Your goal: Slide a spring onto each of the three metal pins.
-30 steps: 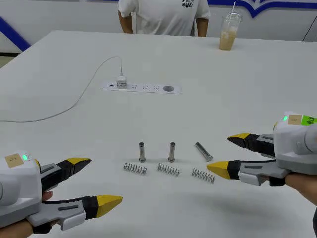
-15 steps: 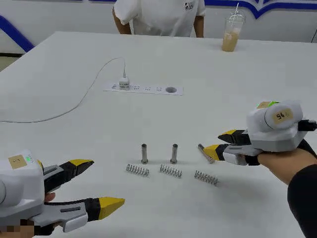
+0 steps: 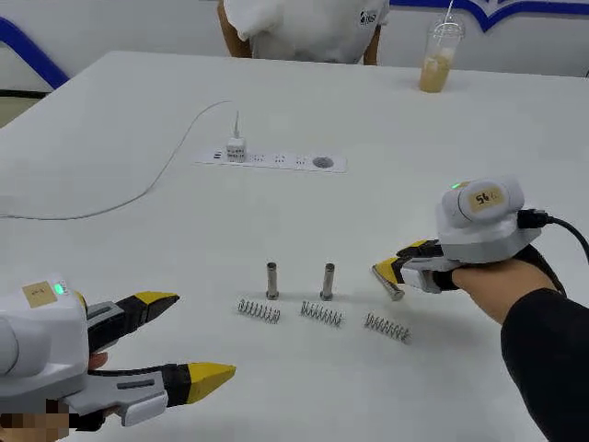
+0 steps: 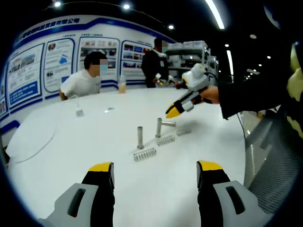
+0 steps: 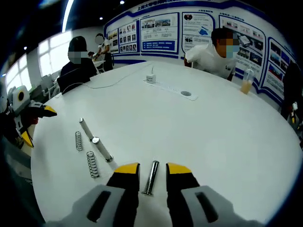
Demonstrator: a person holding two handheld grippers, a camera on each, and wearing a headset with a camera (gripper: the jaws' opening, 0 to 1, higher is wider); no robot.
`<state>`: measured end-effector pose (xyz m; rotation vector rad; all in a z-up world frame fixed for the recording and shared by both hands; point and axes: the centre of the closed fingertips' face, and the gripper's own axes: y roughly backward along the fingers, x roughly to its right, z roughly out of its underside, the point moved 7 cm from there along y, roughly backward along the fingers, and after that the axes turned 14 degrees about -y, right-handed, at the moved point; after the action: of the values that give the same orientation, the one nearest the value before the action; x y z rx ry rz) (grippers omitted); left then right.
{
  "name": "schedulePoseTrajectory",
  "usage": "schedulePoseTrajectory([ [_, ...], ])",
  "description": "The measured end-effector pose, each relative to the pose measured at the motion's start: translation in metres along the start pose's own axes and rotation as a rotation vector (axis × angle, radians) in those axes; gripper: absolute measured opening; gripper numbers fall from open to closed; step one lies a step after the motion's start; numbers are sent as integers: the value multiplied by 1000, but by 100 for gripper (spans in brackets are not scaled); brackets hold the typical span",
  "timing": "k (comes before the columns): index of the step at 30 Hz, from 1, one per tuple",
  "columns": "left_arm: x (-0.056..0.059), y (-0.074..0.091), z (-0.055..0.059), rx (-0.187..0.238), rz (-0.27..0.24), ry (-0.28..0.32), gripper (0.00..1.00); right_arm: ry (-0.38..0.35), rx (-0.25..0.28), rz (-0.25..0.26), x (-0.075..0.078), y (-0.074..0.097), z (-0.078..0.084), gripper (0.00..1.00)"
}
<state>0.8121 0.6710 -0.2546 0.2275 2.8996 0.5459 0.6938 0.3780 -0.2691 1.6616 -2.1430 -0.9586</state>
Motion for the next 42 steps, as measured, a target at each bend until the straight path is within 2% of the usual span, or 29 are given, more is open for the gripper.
schedulePoseTrajectory([
  [9, 1, -1, 2, -3, 3, 5, 72, -5, -54, 32, -1, -19, 1, 18],
  [22, 1, -1, 5, -5, 0, 12, 72, -49, -114, 52, 0, -27, 6, 13],
  [35, 1, -2, 6, -8, -1, 20, 71, -36, -144, 62, 0, -30, 8, 10],
  [42, 1, -1, 5, -6, 0, 22, 71, -60, -131, 73, 2, -31, 7, 9],
])
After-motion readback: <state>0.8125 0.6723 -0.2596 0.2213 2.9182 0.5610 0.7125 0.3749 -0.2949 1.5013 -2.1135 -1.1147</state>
